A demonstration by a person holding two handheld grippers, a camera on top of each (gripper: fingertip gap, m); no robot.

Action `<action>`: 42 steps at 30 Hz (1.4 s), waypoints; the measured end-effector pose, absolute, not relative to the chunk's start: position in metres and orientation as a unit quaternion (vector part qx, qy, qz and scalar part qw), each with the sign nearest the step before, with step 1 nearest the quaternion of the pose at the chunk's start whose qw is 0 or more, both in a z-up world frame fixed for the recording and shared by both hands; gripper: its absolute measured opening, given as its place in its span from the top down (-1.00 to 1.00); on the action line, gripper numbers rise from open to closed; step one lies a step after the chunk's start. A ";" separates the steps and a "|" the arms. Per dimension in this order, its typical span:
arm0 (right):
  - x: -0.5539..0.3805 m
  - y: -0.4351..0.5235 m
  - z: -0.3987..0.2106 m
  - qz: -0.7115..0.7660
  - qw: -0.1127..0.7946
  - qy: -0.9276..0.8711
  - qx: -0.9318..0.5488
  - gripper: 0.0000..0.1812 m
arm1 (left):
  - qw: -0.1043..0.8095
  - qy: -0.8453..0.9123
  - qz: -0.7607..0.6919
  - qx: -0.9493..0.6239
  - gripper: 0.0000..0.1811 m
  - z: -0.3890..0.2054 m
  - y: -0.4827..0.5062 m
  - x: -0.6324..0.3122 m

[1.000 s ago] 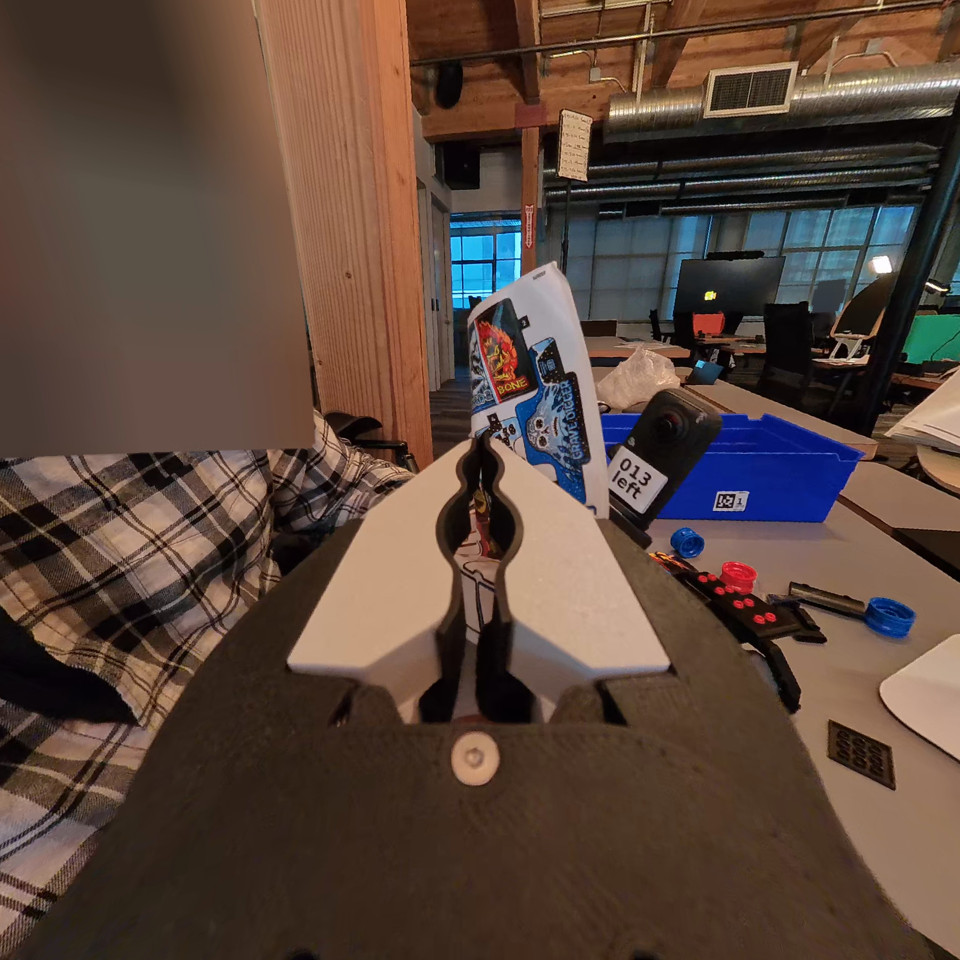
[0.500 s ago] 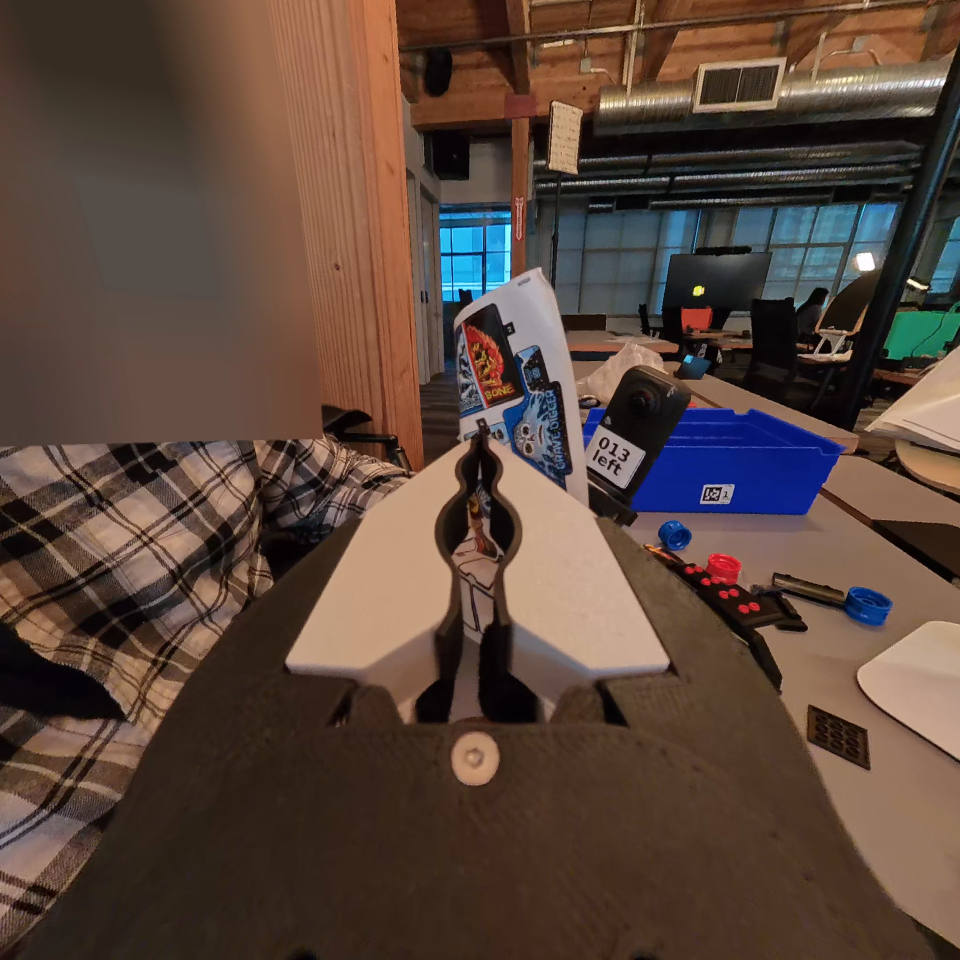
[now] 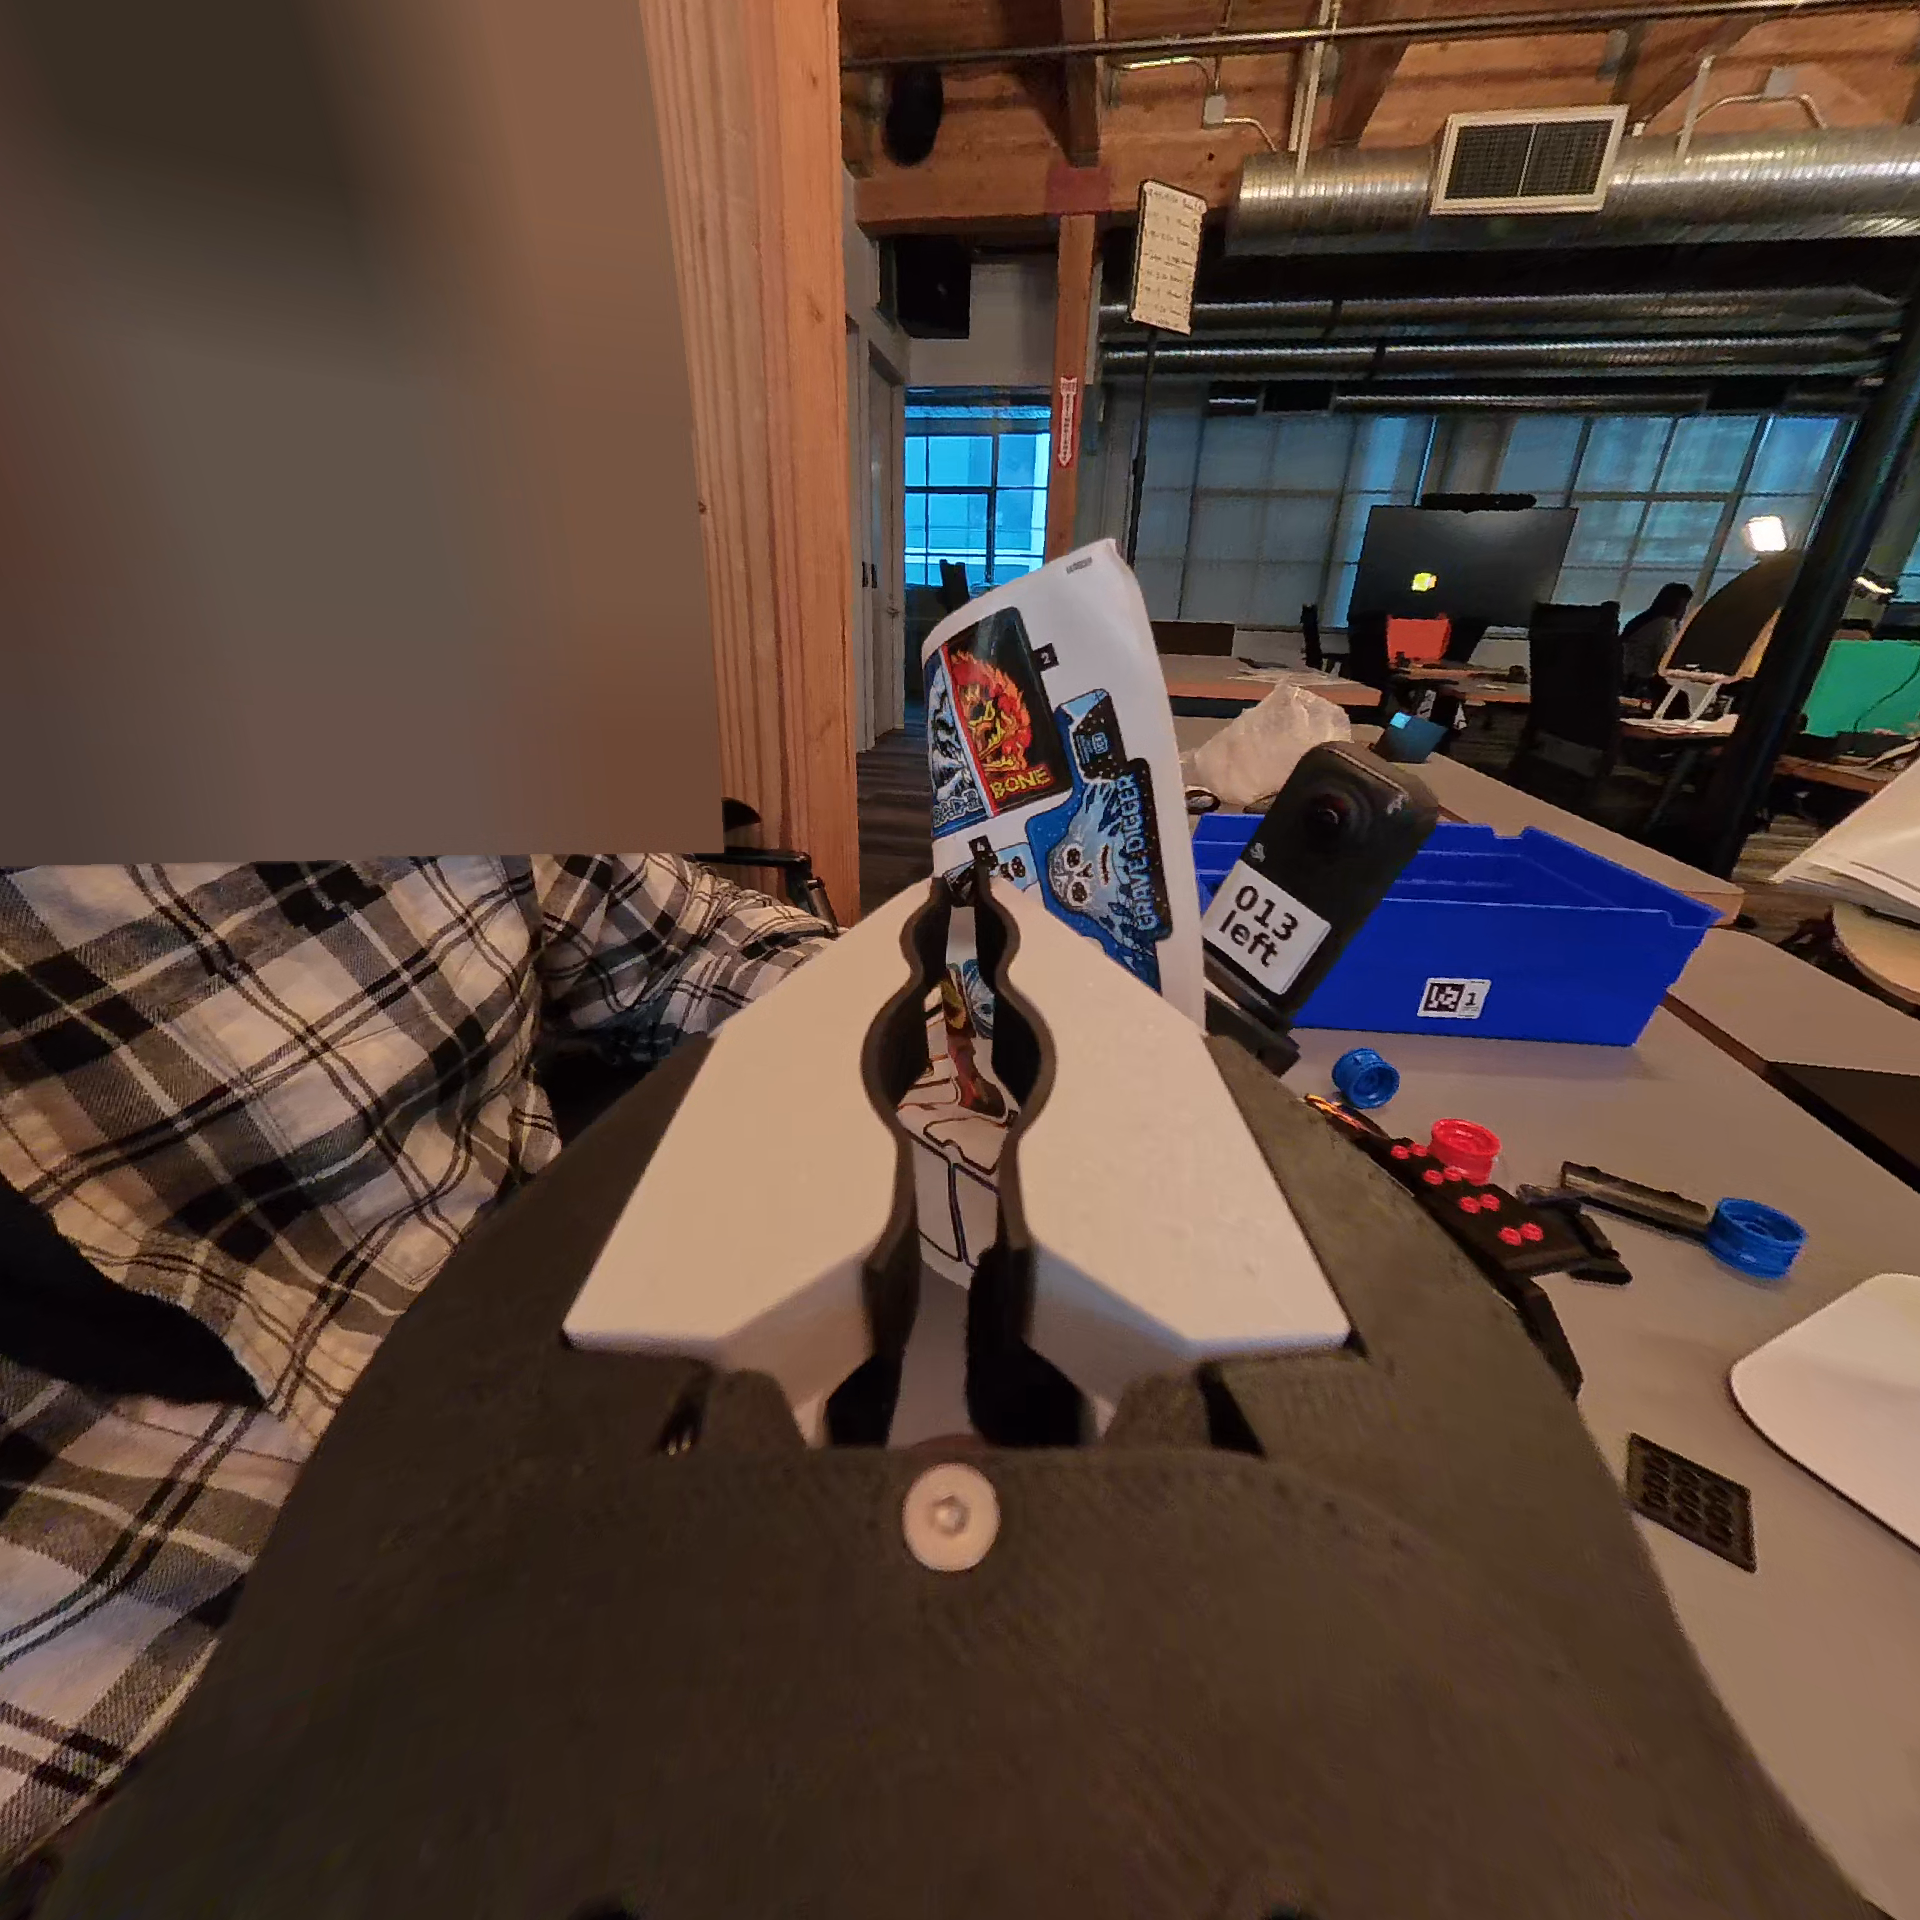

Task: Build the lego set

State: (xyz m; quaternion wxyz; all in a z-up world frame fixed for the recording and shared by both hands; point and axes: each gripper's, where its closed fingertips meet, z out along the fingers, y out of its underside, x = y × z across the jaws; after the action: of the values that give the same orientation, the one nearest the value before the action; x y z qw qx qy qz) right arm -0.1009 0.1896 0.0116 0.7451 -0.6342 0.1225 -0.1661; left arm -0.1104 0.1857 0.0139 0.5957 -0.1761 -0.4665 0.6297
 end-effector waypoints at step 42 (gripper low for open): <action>-0.073 0.164 0.008 -0.263 0.706 0.197 -0.627 1.00 | 0.419 -0.533 0.714 -0.175 0.62 0.014 0.172 -0.102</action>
State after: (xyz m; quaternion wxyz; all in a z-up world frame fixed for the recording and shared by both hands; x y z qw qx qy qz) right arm -0.0726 0.1644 0.0078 0.7062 -0.6270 0.1972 -0.2634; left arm -0.1015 0.1723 0.0141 0.4193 -0.1750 -0.5329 0.7139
